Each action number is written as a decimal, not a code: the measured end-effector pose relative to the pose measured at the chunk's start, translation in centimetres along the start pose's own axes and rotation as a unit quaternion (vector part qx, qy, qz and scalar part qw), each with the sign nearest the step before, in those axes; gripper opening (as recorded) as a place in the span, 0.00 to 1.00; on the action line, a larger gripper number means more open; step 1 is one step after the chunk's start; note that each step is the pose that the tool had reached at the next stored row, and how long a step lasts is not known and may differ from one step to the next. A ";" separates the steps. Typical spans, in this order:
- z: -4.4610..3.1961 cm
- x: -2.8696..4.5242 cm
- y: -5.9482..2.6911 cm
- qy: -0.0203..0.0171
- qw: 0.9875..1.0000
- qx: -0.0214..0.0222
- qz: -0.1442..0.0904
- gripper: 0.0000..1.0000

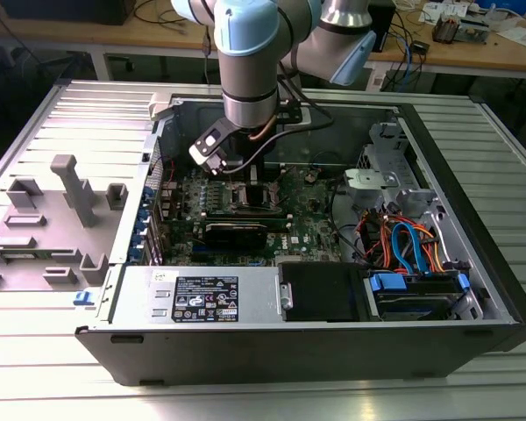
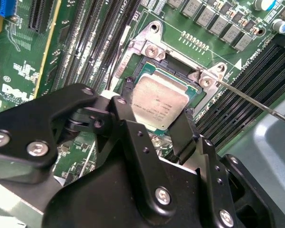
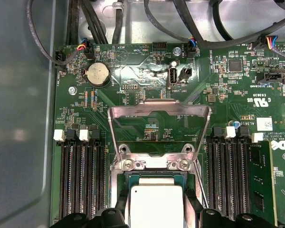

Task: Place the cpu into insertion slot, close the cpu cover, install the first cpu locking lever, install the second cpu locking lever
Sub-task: 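Place the cpu into insertion slot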

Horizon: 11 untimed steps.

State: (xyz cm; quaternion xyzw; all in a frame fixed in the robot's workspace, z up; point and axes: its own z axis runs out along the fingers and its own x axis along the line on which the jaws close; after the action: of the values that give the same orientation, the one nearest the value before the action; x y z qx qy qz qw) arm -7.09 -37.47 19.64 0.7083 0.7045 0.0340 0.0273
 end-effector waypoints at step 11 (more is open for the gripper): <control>-0.04 -0.02 -0.01 0.000 1.000 0.000 -0.005 0.62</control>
State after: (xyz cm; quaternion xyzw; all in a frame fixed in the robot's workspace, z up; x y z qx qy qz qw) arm -7.10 -37.49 19.69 0.7049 0.7080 0.0335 0.0275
